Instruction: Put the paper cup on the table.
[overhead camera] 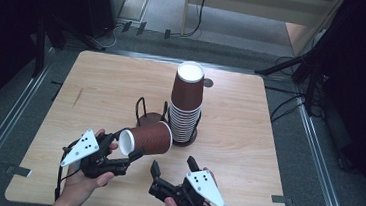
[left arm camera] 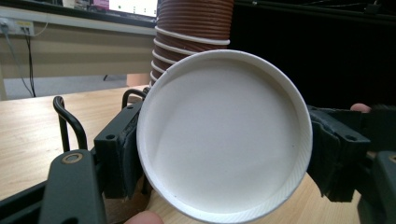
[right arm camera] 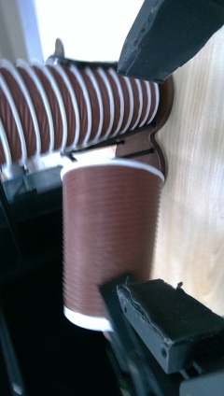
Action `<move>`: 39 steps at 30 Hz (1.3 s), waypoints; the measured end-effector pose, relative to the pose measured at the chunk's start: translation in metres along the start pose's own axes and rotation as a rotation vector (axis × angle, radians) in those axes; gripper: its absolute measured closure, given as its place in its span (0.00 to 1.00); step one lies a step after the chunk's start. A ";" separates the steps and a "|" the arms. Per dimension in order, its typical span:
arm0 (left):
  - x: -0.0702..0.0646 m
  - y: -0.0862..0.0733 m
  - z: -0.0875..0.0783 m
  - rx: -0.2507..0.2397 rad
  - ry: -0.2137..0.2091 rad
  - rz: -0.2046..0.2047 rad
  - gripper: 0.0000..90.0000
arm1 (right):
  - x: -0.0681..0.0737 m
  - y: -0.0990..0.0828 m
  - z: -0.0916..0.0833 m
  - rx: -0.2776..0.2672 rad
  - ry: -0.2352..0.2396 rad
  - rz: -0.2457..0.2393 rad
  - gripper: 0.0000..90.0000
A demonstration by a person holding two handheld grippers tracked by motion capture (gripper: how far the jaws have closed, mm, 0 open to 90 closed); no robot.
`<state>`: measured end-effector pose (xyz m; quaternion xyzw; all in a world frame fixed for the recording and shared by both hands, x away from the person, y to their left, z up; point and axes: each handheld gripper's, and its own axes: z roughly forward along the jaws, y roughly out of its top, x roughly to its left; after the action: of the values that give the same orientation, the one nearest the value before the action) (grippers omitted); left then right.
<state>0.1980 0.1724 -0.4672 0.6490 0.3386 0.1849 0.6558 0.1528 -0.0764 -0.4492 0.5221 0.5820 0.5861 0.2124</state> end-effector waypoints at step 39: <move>-0.016 -0.019 0.016 -0.067 -0.032 0.042 0.27 | -0.013 0.000 0.024 0.129 0.061 1.038 0.00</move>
<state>0.1936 0.1480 -0.4838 0.6367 0.3080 0.1995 0.6782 0.1779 -0.0765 -0.4592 0.7365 0.2877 0.5921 -0.1558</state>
